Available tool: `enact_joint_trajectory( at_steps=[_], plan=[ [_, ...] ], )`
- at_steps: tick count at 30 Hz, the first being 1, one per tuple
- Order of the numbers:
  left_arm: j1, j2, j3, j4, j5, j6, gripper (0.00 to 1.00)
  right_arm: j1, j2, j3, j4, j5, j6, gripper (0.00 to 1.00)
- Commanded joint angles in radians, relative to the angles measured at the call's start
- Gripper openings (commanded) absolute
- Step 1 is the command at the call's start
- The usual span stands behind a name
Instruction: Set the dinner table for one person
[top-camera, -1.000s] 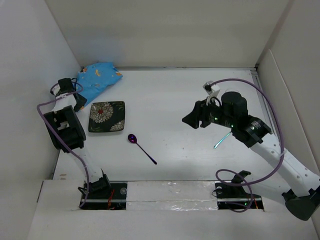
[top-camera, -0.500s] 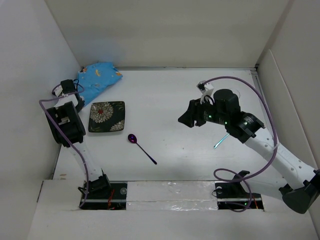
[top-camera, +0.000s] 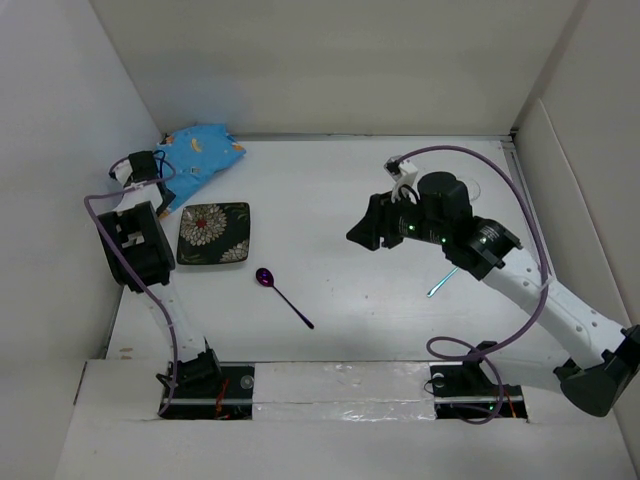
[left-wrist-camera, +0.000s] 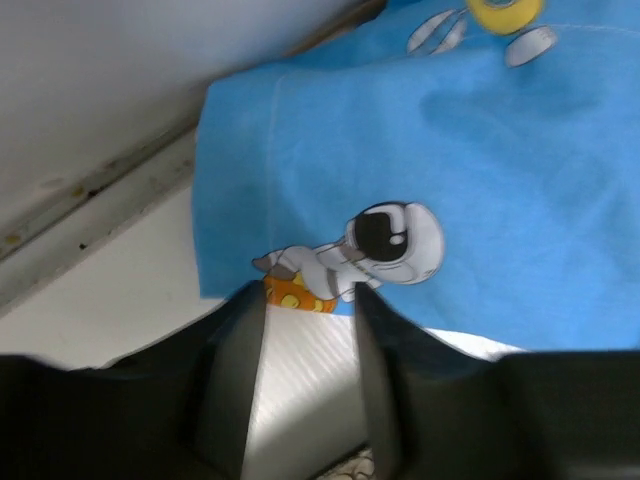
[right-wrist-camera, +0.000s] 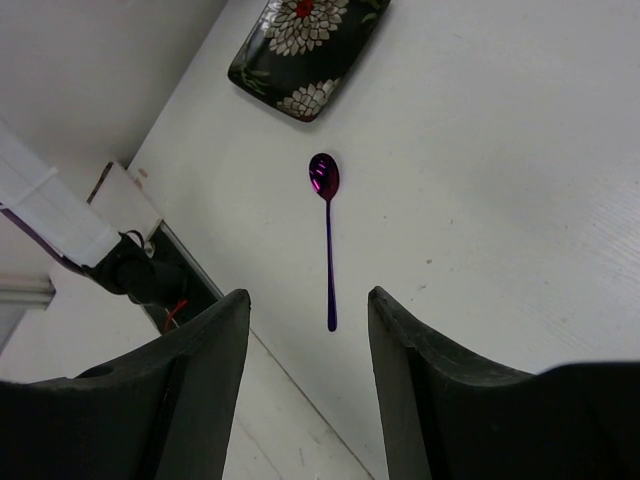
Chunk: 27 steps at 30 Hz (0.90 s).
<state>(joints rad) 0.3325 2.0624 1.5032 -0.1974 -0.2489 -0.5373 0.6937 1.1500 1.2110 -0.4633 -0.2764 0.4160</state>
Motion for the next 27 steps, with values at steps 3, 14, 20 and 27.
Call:
enact_joint_trajectory(
  at_steps=[3,14,20,27],
  plan=[
    [0.005,-0.071,-0.064,0.012,-0.032,0.0,0.51,0.012,0.004,0.035,0.054,0.002,0.009,0.56],
    [0.026,0.016,0.021,-0.04,-0.073,0.029,0.48,0.021,0.014,0.035,0.037,0.0,0.02,0.56],
    [0.039,0.07,0.063,-0.046,-0.029,0.046,0.27,0.055,0.023,0.034,0.031,0.014,0.033,0.56],
    [-0.004,0.047,0.057,-0.024,-0.006,0.057,0.0,0.055,0.042,0.07,0.028,0.023,0.03,0.56]
  ],
)
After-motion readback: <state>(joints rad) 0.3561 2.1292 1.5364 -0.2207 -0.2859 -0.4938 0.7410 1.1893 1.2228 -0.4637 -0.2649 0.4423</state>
